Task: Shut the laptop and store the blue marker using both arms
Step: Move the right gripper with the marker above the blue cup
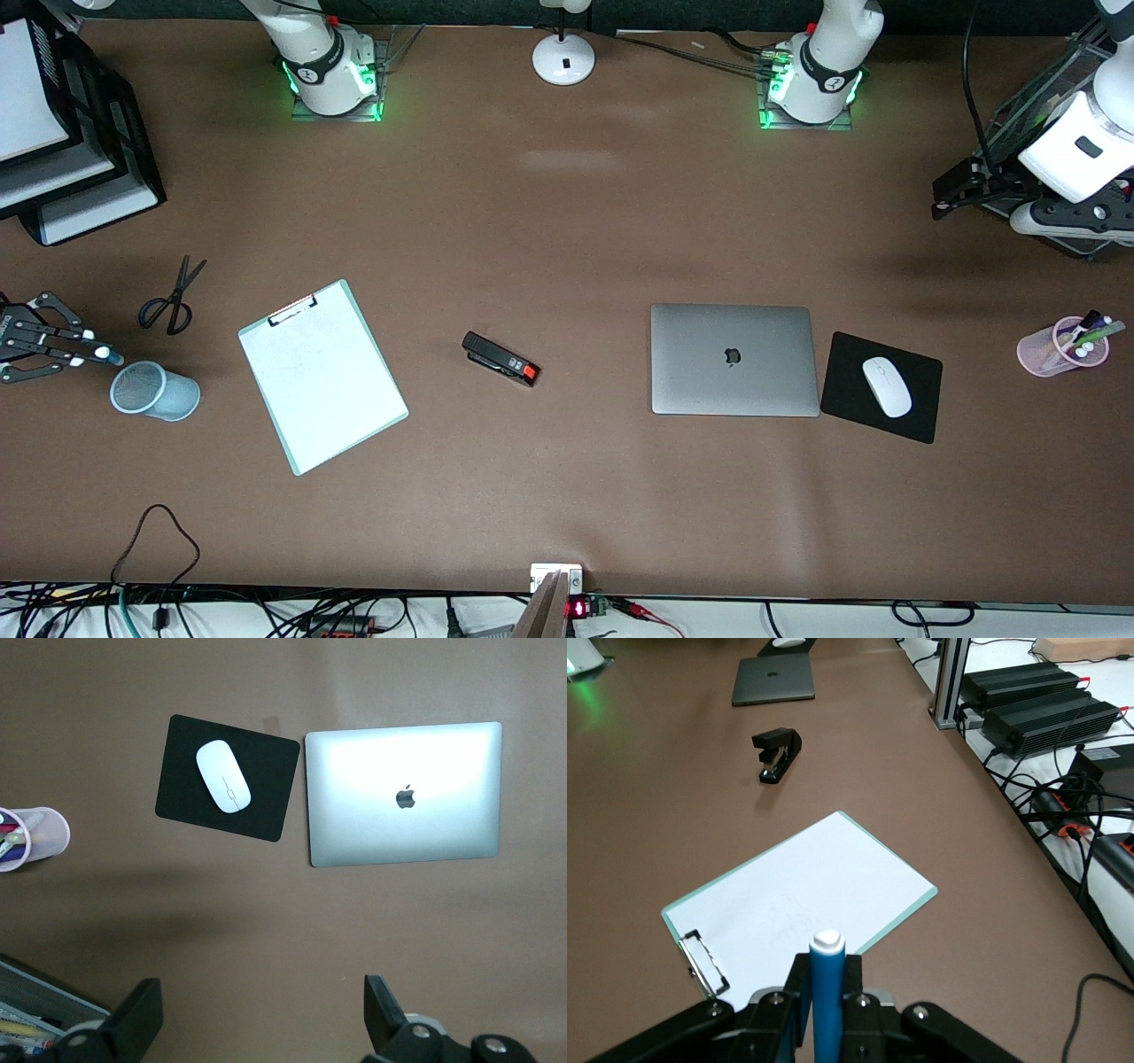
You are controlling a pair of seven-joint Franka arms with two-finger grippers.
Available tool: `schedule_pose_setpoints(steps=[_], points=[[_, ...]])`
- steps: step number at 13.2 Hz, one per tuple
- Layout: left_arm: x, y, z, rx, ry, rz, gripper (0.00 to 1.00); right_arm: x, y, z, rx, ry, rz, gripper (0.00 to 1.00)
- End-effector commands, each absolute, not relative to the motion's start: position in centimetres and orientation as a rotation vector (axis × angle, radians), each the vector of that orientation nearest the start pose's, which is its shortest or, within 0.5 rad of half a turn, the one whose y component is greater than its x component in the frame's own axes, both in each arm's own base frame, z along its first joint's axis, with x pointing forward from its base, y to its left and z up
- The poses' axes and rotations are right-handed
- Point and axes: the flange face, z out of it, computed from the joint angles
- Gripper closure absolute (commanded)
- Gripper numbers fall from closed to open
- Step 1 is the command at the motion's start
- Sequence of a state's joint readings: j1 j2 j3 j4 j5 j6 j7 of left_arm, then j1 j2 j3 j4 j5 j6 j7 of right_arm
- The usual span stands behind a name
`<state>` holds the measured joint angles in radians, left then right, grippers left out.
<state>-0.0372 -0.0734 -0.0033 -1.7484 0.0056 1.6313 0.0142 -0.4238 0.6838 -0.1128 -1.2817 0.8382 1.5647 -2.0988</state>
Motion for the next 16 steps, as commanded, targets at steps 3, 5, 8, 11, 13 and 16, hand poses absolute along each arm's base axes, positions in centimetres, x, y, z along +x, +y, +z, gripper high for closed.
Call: schedule_pose_setpoints(steps=[3, 5, 8, 11, 13, 16], points=[[53.3, -2.5, 59.3, -3.131, 0.09, 0.06, 0.0, 66.2, -28.0, 32.6, -1.852, -1.668, -0.868, 1.0], [53.3, -2.5, 59.3, -3.133, 0.09, 0.06, 0.0, 66.3, -27.9, 31.6, -1.843, -1.671, -0.87, 1.0], [53.3, -2.5, 59.3, -3.133, 0.085, 0.06, 0.0, 66.8, -26.8, 30.9, -1.81, -1.669, -0.88, 1.0], [53.2, -2.5, 59.2, -3.132, 0.087, 0.081, 0.0, 67.0, -26.7, 30.0, -1.799, -1.614, -0.94, 1.0], [53.1, -2.5, 59.2, -3.131, 0.087, 0.096, 0.0, 66.4, -28.0, 29.5, -1.81, -1.602, -0.952, 1.0], [53.1, -2.6, 59.2, -3.13, 0.092, 0.093, 0.0, 66.1, -29.2, 28.7, -1.808, -1.607, -0.974, 1.0]])
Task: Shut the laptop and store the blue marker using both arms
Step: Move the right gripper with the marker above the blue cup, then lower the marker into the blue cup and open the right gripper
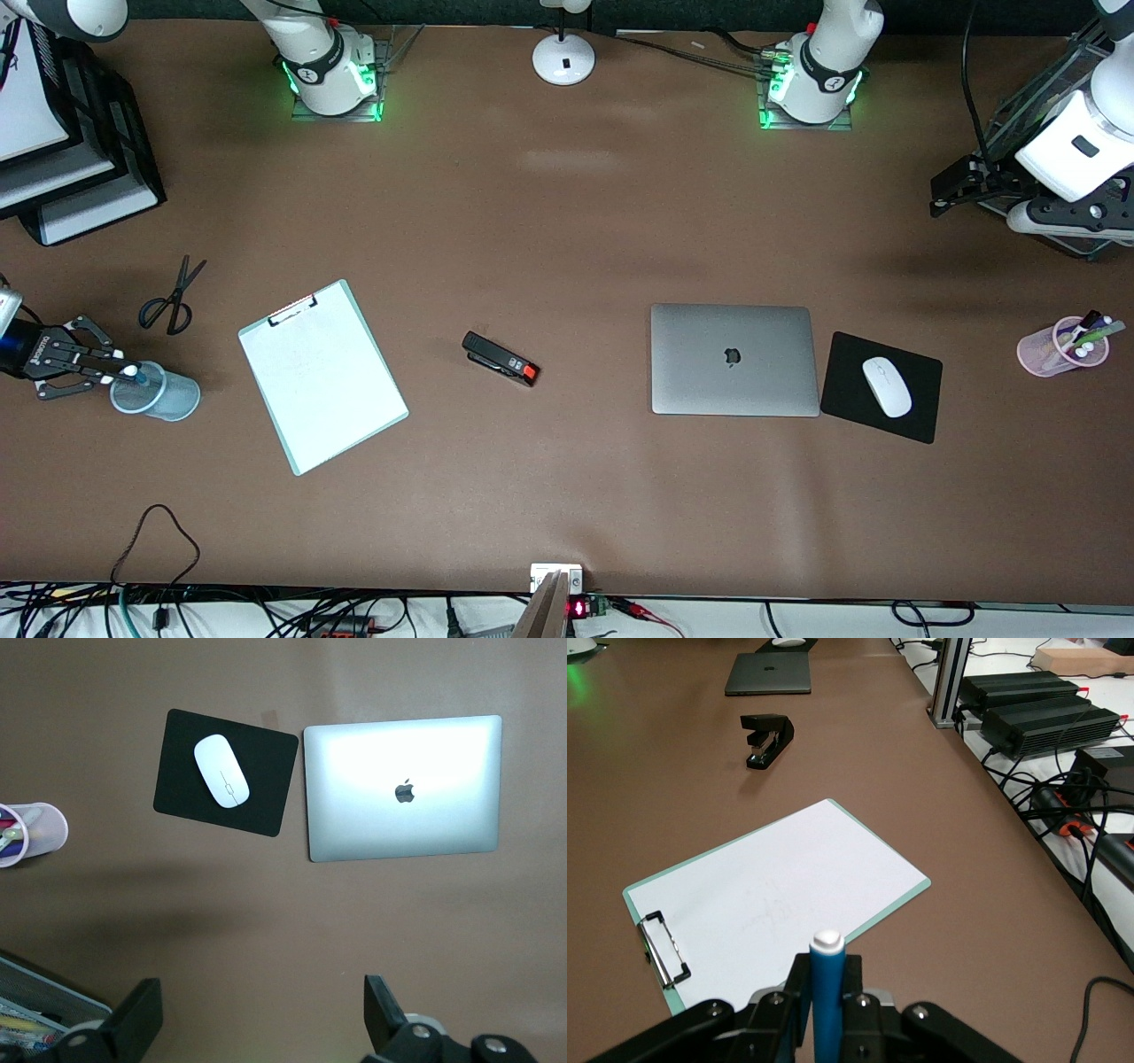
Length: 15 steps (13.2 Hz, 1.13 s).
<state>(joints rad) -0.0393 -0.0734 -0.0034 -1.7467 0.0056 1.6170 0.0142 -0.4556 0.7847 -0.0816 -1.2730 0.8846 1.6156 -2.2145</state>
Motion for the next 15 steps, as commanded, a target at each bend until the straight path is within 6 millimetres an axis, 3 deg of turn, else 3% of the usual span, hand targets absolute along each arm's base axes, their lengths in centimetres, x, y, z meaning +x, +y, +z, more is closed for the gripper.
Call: schedule_pose_setpoints(steps=[1, 5, 9, 15], points=[[53.1, -2.6, 59.2, -3.13, 0.092, 0.093, 0.0, 66.4, -29.5, 28.7, -1.802, -1.652, -0.996, 1.0], [53.1, -2.8, 59.3, -3.129, 0.092, 0.091, 0.0, 66.6, -29.9, 28.5, -1.802, -1.688, -1.032, 1.0], [53.0, -2.8, 59.4, -3.13, 0.092, 0.089, 0.0, 66.4, -29.8, 25.7, -1.795, -1.667, -1.013, 1.0], [53.1, -2.8, 59.4, -3.13, 0.094, 0.086, 0.0, 66.2, -30.3, 24.5, -1.812, -1.653, -1.009, 1.0]])
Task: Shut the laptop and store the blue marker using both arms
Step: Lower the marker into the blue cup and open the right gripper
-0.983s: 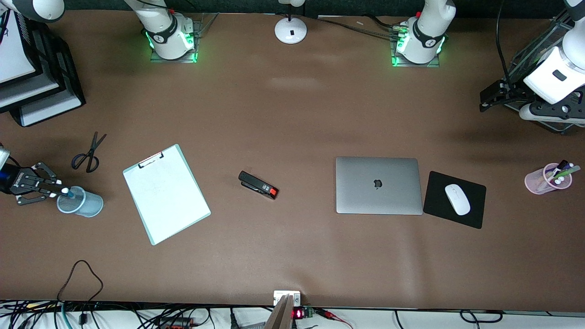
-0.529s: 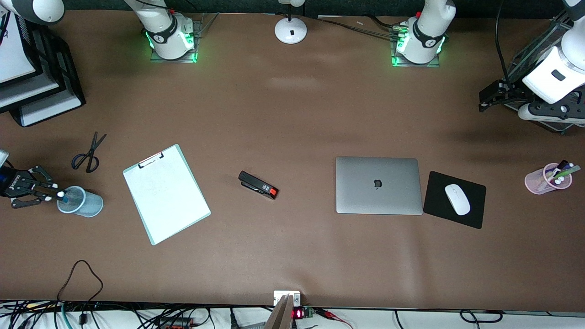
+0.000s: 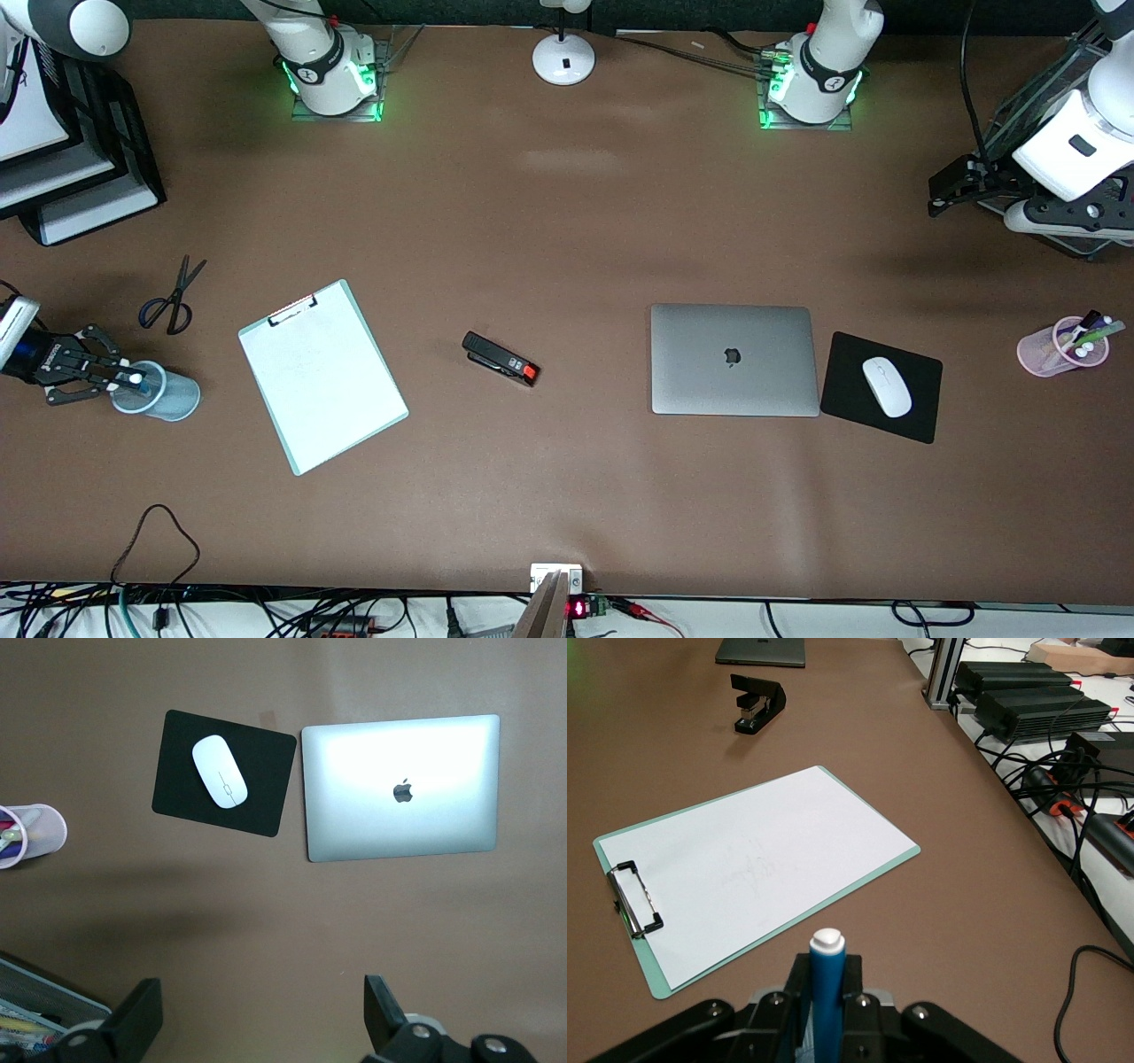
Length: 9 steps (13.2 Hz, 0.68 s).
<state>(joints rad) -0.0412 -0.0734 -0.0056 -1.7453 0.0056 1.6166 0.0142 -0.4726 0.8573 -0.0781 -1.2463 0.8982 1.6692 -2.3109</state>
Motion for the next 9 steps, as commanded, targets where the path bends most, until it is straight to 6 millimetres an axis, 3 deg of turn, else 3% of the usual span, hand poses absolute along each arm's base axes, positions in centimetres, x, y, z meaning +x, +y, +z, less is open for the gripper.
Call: schedule_pose_setpoints(steps=[1, 2, 3, 4, 5, 9], points=[[53.1, -2.8, 59.4, -3.13, 0.097, 0.086, 0.0, 66.2, -30.3, 24.1, -1.814, -1.65, -1.006, 0.99], [53.1, -2.8, 59.4, -3.13, 0.097, 0.086, 0.0, 66.2, -30.2, 23.9, -1.814, -1.645, -1.003, 0.98], [53.1, -2.8, 59.4, -3.13, 0.097, 0.086, 0.0, 66.2, -30.2, 23.9, -1.815, -1.642, -1.002, 0.86], [53.1, -2.8, 59.4, -3.13, 0.097, 0.086, 0.0, 66.2, -30.2, 23.9, -1.82, -1.634, -0.999, 0.27], [53.1, -2.8, 59.4, -3.13, 0.097, 0.086, 0.0, 66.1, -30.3, 24.0, -1.822, -1.63, -1.0, 0.0], [53.1, -2.8, 59.4, -3.13, 0.097, 0.086, 0.0, 65.5, -31.0, 25.4, -1.829, -1.621, -1.006, 0.0]])
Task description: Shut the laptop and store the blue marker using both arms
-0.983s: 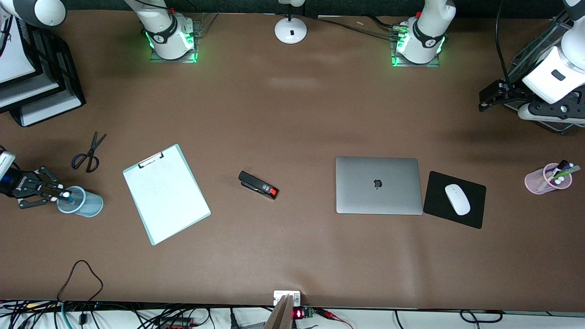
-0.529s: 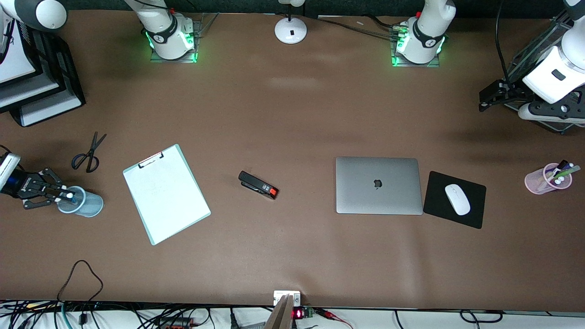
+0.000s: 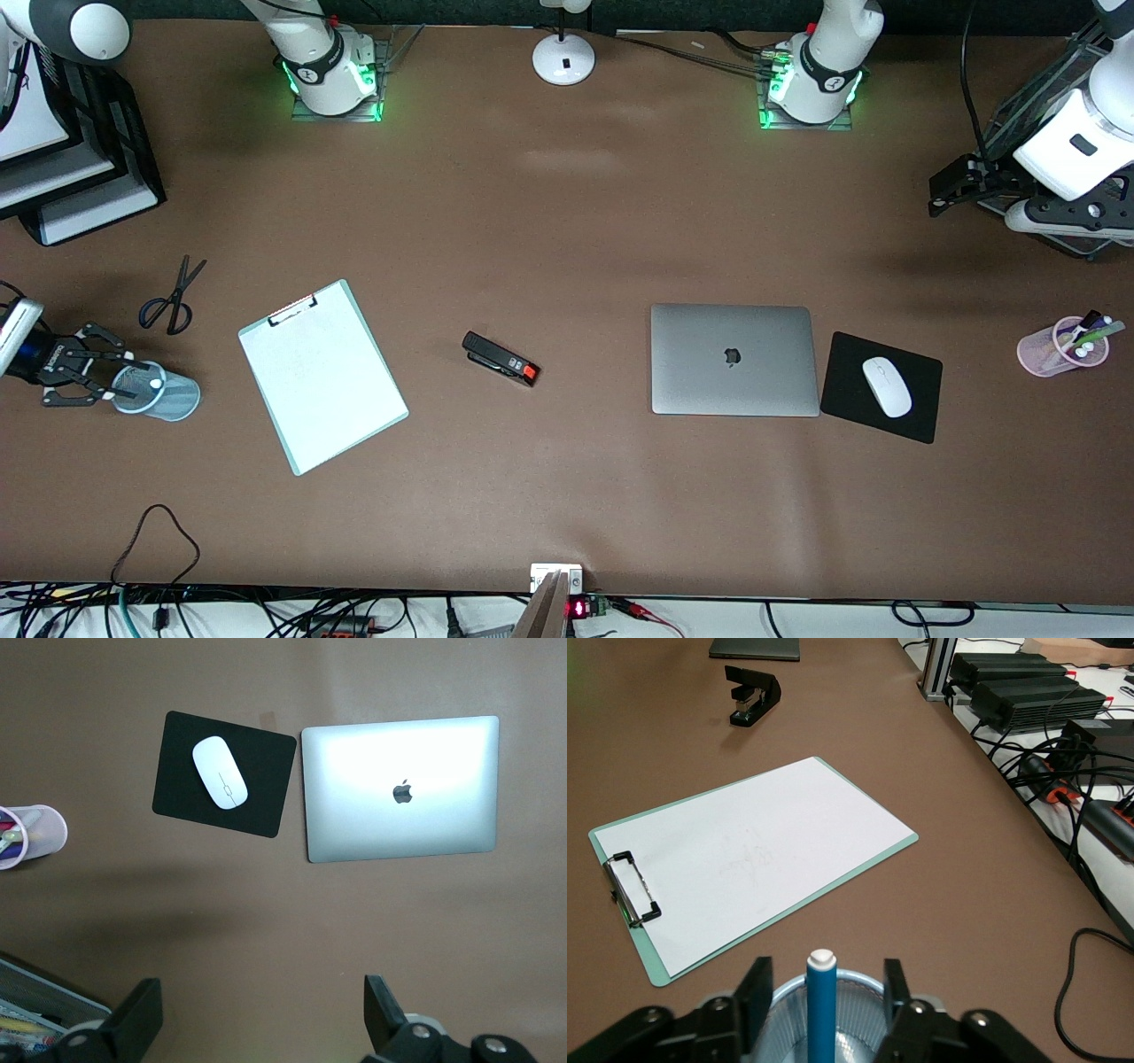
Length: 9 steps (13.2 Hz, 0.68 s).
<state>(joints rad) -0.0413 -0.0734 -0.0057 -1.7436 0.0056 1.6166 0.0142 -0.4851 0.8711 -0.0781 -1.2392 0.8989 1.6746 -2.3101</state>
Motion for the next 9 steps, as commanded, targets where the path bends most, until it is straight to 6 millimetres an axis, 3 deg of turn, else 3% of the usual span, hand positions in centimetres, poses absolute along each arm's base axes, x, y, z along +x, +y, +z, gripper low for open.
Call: schedule_pose_setpoints(steps=[1, 4, 9], points=[[53.1, -2.8, 59.4, -3.13, 0.097, 0.086, 0.0, 65.5, -30.9, 26.5, -1.829, -1.632, -1.009, 0.0], [53.1, -2.8, 59.4, -3.129, 0.097, 0.089, 0.0, 65.9, -29.6, 31.9, -1.889, -1.618, -0.936, 0.0], [53.1, -2.8, 59.4, -3.129, 0.097, 0.091, 0.0, 66.2, -24.2, 42.0, -2.021, -1.629, -0.751, 0.0]])
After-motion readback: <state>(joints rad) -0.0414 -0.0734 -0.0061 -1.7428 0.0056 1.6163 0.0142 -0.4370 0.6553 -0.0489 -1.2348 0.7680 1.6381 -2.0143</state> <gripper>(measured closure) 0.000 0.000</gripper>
